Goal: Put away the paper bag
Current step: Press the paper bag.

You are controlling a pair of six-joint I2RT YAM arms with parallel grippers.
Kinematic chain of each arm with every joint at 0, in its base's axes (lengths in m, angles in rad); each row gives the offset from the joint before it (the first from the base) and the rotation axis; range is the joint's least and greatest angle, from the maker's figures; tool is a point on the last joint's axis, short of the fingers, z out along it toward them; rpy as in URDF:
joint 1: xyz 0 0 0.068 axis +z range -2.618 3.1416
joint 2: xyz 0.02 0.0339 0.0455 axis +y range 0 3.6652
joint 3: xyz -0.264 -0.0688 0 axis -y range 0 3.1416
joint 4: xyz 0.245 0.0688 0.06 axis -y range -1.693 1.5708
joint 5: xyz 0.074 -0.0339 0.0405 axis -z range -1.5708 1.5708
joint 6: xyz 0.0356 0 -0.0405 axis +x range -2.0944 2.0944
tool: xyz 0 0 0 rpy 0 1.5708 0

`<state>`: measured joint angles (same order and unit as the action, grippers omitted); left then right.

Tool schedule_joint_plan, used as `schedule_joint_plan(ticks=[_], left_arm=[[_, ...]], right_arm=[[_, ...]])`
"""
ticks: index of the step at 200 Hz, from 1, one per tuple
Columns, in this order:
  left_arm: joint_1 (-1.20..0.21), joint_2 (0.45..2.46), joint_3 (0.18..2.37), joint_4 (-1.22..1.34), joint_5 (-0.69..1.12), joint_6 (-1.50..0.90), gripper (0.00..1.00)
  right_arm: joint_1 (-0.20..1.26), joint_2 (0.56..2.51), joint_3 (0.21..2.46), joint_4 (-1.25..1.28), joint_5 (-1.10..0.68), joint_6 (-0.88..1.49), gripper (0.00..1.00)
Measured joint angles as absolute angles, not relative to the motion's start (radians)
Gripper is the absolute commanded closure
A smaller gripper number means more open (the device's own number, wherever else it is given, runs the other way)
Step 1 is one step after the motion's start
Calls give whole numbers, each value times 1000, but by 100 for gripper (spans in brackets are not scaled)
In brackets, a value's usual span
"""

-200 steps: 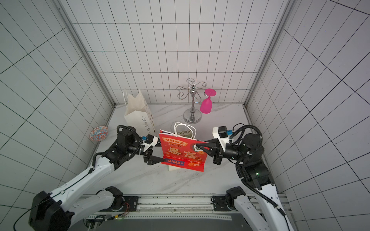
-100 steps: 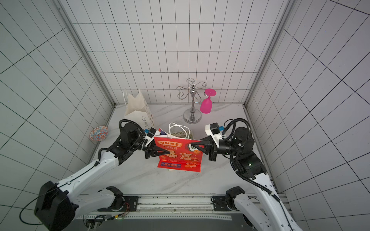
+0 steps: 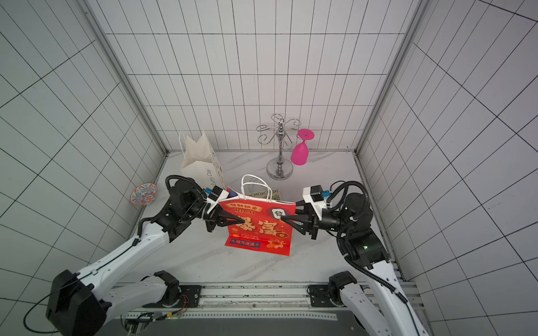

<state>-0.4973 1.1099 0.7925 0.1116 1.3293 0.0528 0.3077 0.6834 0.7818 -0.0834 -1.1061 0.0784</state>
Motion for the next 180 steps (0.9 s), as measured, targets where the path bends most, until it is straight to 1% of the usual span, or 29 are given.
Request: schedule_joint_plan(ticks=[4,14,47,50,63,68,76,88,94,101,115,122,156,159,165,168,173,180], left_arm=[[-497,1111,793,119,1327,46,100],[-497,1116,793,146,1320,21,100],[-487,1136,793,206,1305,-54,100],[-486,1137,793,210,1305,-59,100],[-484,1137,793,230,1304,-82,100],[-484,1136,793,240,1303,-89,100],[-482,1134,793,256,1302,-99,100],[-479,1129,793,276,1301,-116,100],[-477,1124,793,284,1301,-123,100],[-477,1119,793,293,1301,-132,100],[-476,1106,793,308,1301,-146,100],[-475,1100,793,315,1301,-152,100],[-469,1093,793,331,1296,-186,100],[-469,1095,793,336,1296,-192,100],[-469,1096,793,343,1296,-201,100],[-469,1097,793,347,1296,-206,100],[-469,1098,793,354,1295,-212,100],[-469,1100,794,365,1294,-220,100]], right_arm=[[308,684,771,-75,-1110,91,81],[309,686,744,-53,-1118,93,100],[309,675,706,1,-1125,89,100],[309,675,705,4,-1126,88,96],[309,671,705,10,-1125,81,63],[309,669,704,7,-1123,79,55],[309,666,702,4,-1116,72,50],[309,664,698,-2,-1103,62,50],[309,664,694,-7,-1098,57,54],[309,664,688,-11,-1095,52,63],[310,669,681,-14,-1097,49,90],[310,673,678,-8,-1103,51,99],[310,679,652,67,-1130,82,100],[310,678,649,74,-1131,84,93],[310,676,646,84,-1132,88,70],[310,674,645,88,-1132,92,62],[310,671,640,98,-1131,95,56],[311,667,636,104,-1124,101,53]])
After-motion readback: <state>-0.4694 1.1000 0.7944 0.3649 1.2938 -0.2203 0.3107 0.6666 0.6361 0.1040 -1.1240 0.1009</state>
